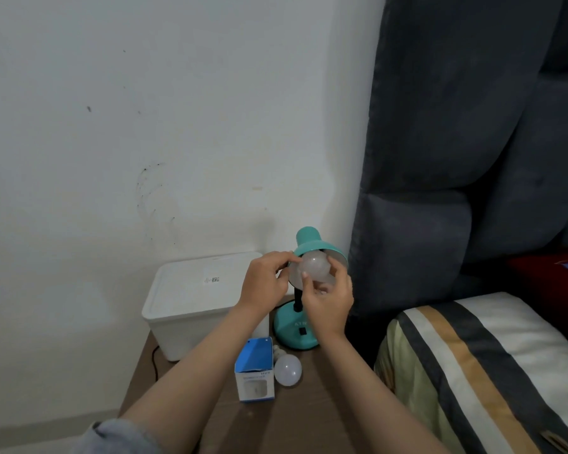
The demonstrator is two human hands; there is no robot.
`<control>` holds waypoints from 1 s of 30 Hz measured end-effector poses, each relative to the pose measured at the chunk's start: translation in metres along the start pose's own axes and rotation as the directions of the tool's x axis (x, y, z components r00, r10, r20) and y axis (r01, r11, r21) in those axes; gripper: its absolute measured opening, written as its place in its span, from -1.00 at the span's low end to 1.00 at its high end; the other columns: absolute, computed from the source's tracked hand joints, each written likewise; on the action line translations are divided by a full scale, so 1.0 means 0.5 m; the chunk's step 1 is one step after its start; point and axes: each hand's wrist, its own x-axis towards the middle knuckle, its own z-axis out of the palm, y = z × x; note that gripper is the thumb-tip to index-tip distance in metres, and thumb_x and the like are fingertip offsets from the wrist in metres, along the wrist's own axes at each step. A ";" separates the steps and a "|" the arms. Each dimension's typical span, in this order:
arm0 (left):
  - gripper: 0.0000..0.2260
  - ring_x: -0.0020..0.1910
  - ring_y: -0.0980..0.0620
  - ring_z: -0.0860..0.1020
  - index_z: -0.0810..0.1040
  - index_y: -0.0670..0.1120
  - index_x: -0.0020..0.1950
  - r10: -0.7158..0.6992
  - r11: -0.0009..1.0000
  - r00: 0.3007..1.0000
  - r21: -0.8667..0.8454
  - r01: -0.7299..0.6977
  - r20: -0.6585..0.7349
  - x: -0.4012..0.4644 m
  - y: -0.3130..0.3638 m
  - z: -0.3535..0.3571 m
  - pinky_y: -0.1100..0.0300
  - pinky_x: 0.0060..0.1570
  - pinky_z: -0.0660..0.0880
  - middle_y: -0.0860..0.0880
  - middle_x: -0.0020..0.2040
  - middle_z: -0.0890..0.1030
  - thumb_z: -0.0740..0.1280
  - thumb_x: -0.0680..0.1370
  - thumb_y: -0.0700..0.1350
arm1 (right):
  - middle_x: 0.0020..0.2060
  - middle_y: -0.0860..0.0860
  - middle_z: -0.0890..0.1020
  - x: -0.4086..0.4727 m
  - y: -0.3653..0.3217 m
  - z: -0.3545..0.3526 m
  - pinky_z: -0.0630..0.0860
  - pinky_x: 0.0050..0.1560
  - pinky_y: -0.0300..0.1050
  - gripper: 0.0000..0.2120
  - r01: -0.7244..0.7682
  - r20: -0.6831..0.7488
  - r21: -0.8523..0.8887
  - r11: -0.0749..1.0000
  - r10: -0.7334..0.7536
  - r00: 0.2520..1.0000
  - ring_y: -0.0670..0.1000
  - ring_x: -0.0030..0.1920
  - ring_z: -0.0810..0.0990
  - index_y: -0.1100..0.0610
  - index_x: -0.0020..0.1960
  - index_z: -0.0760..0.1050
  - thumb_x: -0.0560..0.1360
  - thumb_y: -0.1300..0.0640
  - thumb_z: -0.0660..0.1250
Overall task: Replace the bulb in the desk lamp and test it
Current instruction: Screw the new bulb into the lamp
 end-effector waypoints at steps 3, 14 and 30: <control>-0.75 -0.11 0.03 0.61 0.65 -0.07 -0.01 0.003 1.000 1.000 0.003 -0.003 0.005 -0.001 0.002 -0.001 0.05 -0.03 0.58 -0.05 -0.08 0.67 0.32 0.44 -0.36 | -0.15 0.01 0.56 0.004 -0.014 -0.005 0.46 -0.31 -0.37 -0.57 -0.144 -0.019 0.016 0.989 0.145 0.989 0.00 -0.18 0.62 0.17 0.13 0.41 0.41 -0.03 0.45; -0.72 -0.12 0.03 0.62 0.65 -0.08 -0.02 -0.014 1.000 1.000 0.008 0.014 -0.010 -0.001 0.004 -0.002 0.09 -0.04 0.58 -0.05 -0.08 0.67 0.30 0.42 -0.39 | 0.03 0.02 0.50 -0.005 -0.002 0.003 0.57 -0.13 -0.32 -0.59 0.008 -0.015 0.018 1.000 -0.008 1.000 -0.03 -0.10 0.59 0.10 0.19 0.47 0.38 0.15 0.49; -0.74 -0.12 0.03 0.61 0.64 -0.08 -0.02 -0.015 1.000 1.000 0.007 0.015 -0.011 -0.003 0.005 0.002 0.10 -0.03 0.57 -0.06 -0.08 0.67 0.31 0.43 -0.38 | -0.07 0.03 0.55 0.001 -0.005 -0.002 0.59 -0.19 -0.24 -0.58 -0.072 -0.032 0.016 0.997 0.073 0.997 0.01 -0.22 0.61 0.11 0.16 0.45 0.37 0.05 0.49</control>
